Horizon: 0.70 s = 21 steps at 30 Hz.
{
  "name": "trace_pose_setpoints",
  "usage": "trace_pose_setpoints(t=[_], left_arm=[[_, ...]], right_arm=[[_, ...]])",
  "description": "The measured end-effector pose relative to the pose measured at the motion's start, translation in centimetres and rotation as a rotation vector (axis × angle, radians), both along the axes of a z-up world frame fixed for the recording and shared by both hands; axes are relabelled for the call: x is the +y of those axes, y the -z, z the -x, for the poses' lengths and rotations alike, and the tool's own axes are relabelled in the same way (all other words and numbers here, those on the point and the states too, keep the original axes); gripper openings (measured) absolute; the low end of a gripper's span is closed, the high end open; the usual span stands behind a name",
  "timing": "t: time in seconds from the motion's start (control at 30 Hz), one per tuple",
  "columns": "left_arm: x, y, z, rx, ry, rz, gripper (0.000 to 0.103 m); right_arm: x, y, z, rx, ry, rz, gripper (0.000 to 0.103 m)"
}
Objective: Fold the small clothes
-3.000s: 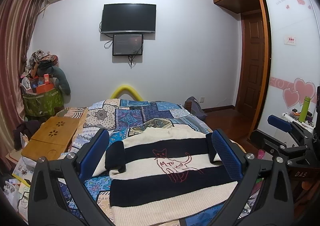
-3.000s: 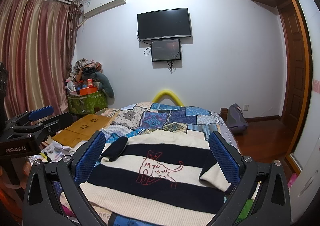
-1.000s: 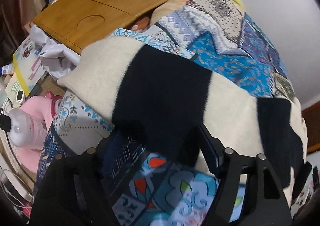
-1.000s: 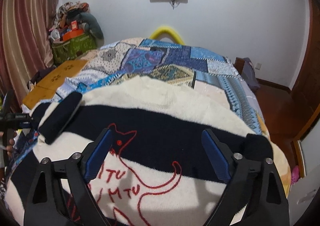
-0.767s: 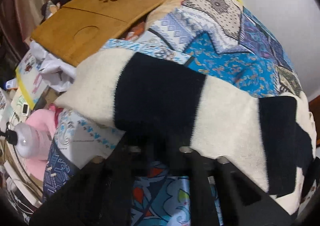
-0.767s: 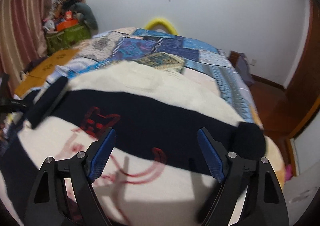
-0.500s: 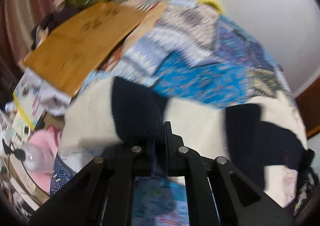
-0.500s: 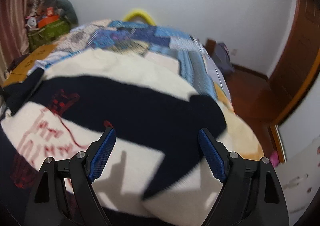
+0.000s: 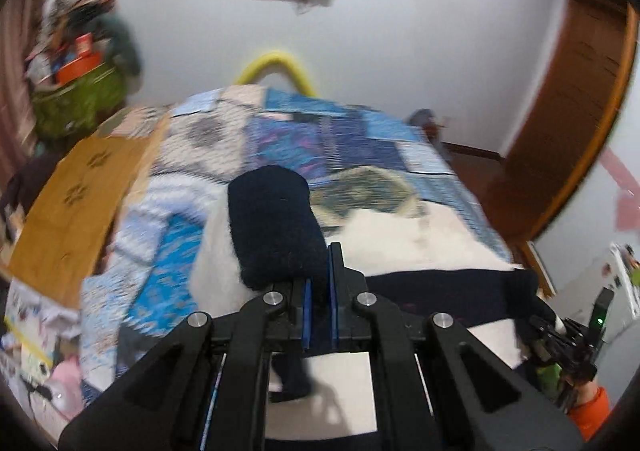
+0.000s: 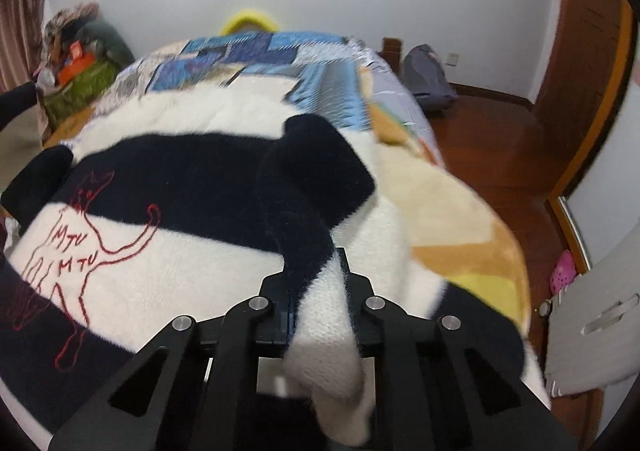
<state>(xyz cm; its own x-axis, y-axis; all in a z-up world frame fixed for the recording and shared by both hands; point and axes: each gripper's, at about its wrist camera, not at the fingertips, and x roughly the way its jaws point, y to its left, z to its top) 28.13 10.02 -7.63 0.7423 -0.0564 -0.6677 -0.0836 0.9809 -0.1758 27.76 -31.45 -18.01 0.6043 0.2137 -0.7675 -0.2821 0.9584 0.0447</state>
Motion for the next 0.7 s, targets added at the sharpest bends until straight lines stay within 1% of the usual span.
trace_pose_setpoints(t=[0.07,0.13,0.2,0.27,0.33,0.37,0.43,0.47,0.53,0.57,0.6,0.67,0.7], left_arm=[[-2.4,-0.1,-0.5,0.000,0.058,0.014,0.006],[-5.0,0.3,-1.0,0.007,0.113,0.012,0.006],[-7.6,1.3,-1.3,0.027,0.167,0.015,0.006],[-9.8,2.5,-1.9,0.064,0.217,0.035,0.006],[-11.6,3.7,-2.3,0.105,0.249,0.045,0.006],[-12.7,4.4,-2.5,0.131,0.269,0.033,0.006],[-13.8,5.1,-2.3,0.154,0.301,0.009,0.006],[-14.4,5.3,-2.3,0.165,0.319,-0.002,0.009],[-15.0,5.3,-2.0,0.178,0.351,-0.027,0.023],[-15.3,5.0,-1.7,0.173,0.361,-0.043,0.039],[-15.4,4.5,-1.0,0.149,0.365,-0.057,0.052],[-14.9,3.4,0.0,0.090,0.356,-0.078,0.062],[-14.2,2.7,0.5,0.065,0.344,-0.092,0.064]], right_arm=[[-1.5,-0.6,0.5,-0.021,0.033,-0.003,0.012],[-3.3,-1.2,1.1,-0.032,0.072,-0.008,0.012],[-4.7,-1.2,1.4,-0.027,0.106,-0.010,0.012],[-5.8,-1.0,1.6,-0.008,0.134,-0.010,0.013],[-6.9,-0.5,1.9,0.039,0.143,-0.030,0.018],[-7.0,-0.4,2.0,0.056,0.142,-0.047,0.021],[-7.4,-0.7,3.0,0.068,0.136,-0.072,0.025],[-7.3,-1.0,3.4,0.064,0.130,-0.071,0.029],[-7.0,-2.2,4.4,0.034,0.116,-0.056,0.035],[-6.8,-2.8,4.7,0.018,0.107,-0.053,0.040],[-6.4,-3.6,5.0,-0.003,0.095,-0.055,0.045],[-5.3,-5.1,5.3,-0.044,0.059,-0.059,0.050],[-4.9,-5.5,5.5,-0.058,0.046,-0.057,0.052]])
